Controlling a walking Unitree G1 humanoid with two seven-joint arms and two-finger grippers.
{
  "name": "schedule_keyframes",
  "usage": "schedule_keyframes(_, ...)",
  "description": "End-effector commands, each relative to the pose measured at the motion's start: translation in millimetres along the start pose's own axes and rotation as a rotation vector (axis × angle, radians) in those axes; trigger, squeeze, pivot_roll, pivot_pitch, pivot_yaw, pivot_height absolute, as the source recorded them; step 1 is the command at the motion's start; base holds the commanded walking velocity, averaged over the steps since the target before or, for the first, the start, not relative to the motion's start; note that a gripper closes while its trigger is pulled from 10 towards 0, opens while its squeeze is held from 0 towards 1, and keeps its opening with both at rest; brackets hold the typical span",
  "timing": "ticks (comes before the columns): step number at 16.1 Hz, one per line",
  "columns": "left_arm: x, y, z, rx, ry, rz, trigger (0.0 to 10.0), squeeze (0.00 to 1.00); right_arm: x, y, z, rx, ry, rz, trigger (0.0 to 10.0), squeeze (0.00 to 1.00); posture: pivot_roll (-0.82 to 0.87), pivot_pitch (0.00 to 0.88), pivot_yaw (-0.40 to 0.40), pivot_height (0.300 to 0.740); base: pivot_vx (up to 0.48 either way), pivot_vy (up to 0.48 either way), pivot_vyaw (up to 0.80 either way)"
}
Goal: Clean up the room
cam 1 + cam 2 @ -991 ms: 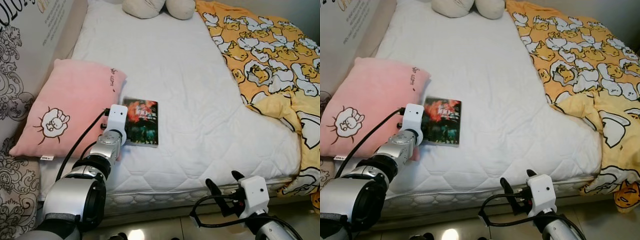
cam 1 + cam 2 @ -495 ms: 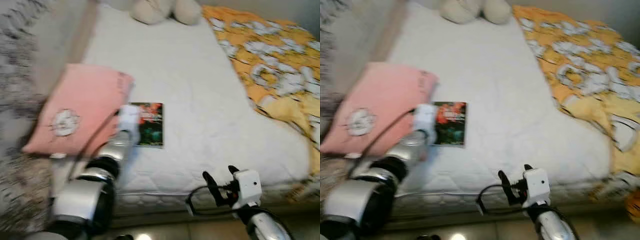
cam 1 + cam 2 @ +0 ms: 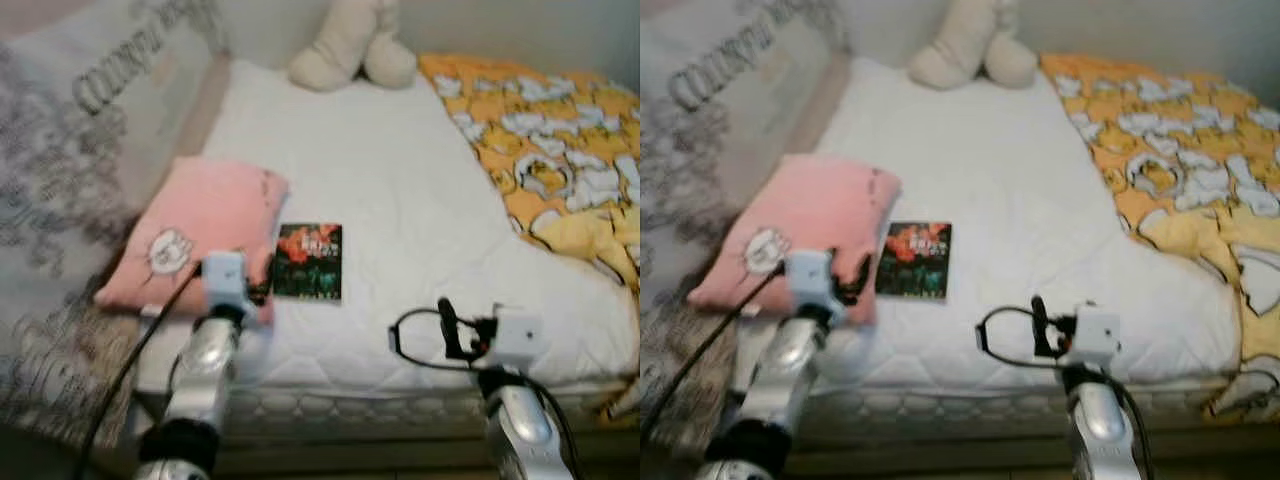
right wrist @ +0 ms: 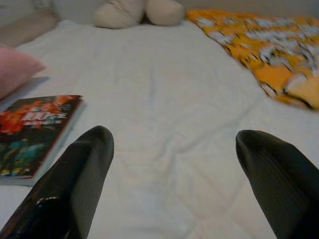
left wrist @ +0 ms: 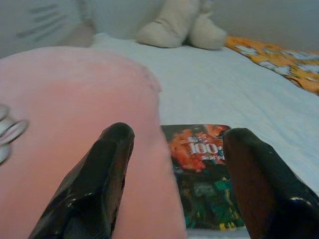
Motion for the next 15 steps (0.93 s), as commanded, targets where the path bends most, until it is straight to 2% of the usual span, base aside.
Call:
schedule_keyframes(1, -7, -14.9, -1.1, -0.024, 0.022, 0.015, 10.0, 0.0, 0, -5.3, -4.7, -0.021, 0.002, 0.057, 10.0, 0.0, 0.15, 0.0, -0.013, 0.74, 0.0, -0.469, 0.0)
schedule_keyframes(2, -11, -19.8, 1.6, -0.042, 0.048, 0.012, 10.0, 0.0, -3, -7.1, -9.2, -0.032, 0.022, 0.114, 10.0, 0.0, 0.14, 0.0, -0.013, 0.74, 0.0, -0.469, 0.0)
schedule_keyframes(3, -13, -22.7, 2.5, -0.053, 0.057, 0.008, 10.0, 0.0, -4, -8.2, -11.7, -0.04, 0.03, 0.102, 10.0, 0.0, 0.14, 0.0, -0.013, 0.74, 0.0, -0.469, 0.0)
schedule_keyframes(4, -14, -22.5, 3.0, -0.052, 0.058, 0.008, 10.0, 0.0, -4, -8.2, -12.0, -0.042, 0.02, 0.094, 10.0, 0.61, 0.14, 0.0, -0.013, 0.74, 0.0, -0.472, 0.0)
schedule_keyframes(5, -15, -20.8, 3.8, -0.052, 0.058, -0.001, 10.0, 0.0, -2, -8.9, -10.4, -0.052, -0.006, 0.084, 10.0, 1.0, 0.14, 0.0, -0.013, 0.74, 0.0, -0.469, 0.0)
schedule_keyframes(8, -19, -12.7, 6.2, -0.026, 0.075, 0.004, 10.0, 0.0, -11, -6.9, -1.9, -0.047, 0.009, 0.077, 10.0, 1.0, 0.13, 0.0, -0.005, 0.74, 0.0, -0.469, 0.0)
schedule_keyframes(9, -19, -13.2, 6.7, -0.03, 0.075, -0.005, 10.0, 0.94, -12, -5.3, -1.0, -0.041, 0.009, 0.07, 10.0, 1.0, 0.13, 0.0, -0.001, 0.74, 0.0, -0.469, 0.0)
schedule_keyframes(10, -19, -14.1, 6.5, -0.031, 0.073, 0.001, 10.0, 1.0, -12, -4.3, -0.9, -0.038, 0.006, 0.064, 10.0, 1.0, 0.13, 0.0, 0.002, 0.74, 0.0, -0.461, 0.0)
schedule_keyframes(12, -14, -15.2, 1.9, -0.033, 0.062, -0.018, 10.0, 1.0, -14, -3.5, -1.8, -0.036, -0.001, 0.053, 10.0, 1.0, 0.13, 0.0, 0.012, 0.74, 0.0, -0.458, 0.0)
schedule_keyframes(15, -15, -12.9, -4.6, -0.042, 0.096, -0.04, 10.0, 1.0, -12, -2.2, -6.4, -0.034, -0.009, 0.054, 10.0, 1.0, 0.12, 0.0, 0.025, 0.74, 0.0, -0.458, 0.0)
Point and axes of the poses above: a point about 5 cm out from each wrist's last joint towards the gripper, its own z axis pointing back from the gripper into the wrist, its own x axis along the axis of the wrist's last joint, y = z × x, the point moved 3 cm from there along -z, pointing out of the wrist towards the gripper, and after that the axes turned 15 degrees about z, right-handed, at the moved point
